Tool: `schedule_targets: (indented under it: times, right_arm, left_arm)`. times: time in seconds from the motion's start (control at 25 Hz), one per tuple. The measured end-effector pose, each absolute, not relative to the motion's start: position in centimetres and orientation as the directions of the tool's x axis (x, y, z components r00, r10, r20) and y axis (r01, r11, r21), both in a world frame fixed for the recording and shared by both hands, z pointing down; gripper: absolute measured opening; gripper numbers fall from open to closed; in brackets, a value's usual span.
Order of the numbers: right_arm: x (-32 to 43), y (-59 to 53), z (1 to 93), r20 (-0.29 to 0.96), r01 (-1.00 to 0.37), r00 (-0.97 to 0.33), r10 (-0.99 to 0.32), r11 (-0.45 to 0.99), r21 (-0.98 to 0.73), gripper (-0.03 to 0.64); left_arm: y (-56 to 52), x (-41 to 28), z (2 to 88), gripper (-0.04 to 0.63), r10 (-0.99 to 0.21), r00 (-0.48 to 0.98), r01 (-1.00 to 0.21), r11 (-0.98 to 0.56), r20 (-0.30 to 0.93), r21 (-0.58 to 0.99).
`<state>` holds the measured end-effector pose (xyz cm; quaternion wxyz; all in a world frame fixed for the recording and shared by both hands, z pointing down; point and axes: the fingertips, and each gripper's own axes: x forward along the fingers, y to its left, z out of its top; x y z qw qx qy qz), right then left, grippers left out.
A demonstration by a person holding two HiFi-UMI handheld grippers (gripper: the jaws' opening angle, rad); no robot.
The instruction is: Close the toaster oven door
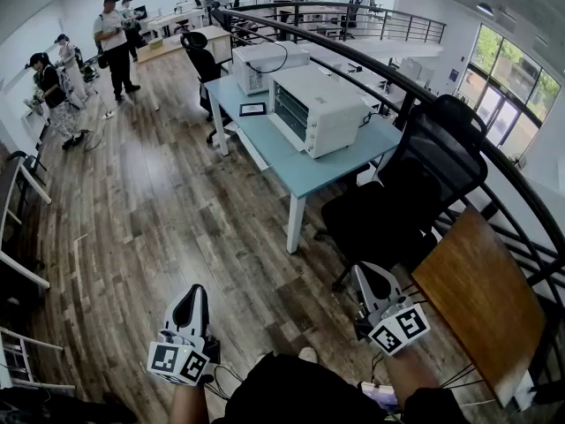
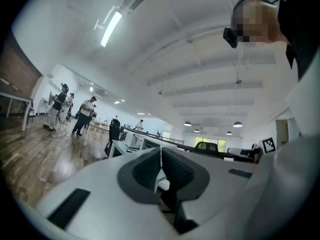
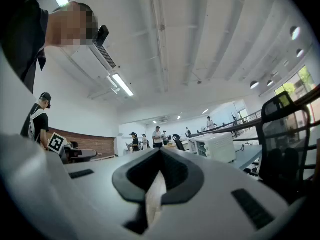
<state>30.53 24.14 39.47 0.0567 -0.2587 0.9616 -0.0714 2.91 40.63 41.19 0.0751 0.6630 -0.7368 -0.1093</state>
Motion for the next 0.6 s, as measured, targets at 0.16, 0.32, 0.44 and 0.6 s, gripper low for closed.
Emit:
schedule_targets:
  times: [0.16,0.32,0.44,0.6]
  right_arm:
    - [30.2,23.6,39.6,-0.075,-0.468,-0.869,-0.489,0.862,-0.196,-0.005]
    - [30.3,23.0,39.9,-0.075,-0.459,-0.872,-0.484,0.861,-0.219,-0.005]
    - [30.0,22.8,40.1,-0.07,-0.46,-0.874,-0.481,0.865,-0.202,-0.005]
    - [29.4,22.8,39.5,-0.082,-0.463,-0.874,-0.479,0.872,-0.157,-0.003]
  left_arm:
    - [40.6,2.7,41.5,0.015,-0.992,-0.124,-0.958,0.113,-0.024,0.262]
    - [40.5,2.8,41.5,0.015,-0.991,-0.129,-0.963,0.122,-0.017,0.239]
    - [40.4,2.8,41.6,0.015,-0.991,-0.129,-0.964,0.121,-0.02,0.236]
    - [40.3,2.8,40.8,0.015,-0.989,-0.133,-0.966,0.117,-0.059,0.23]
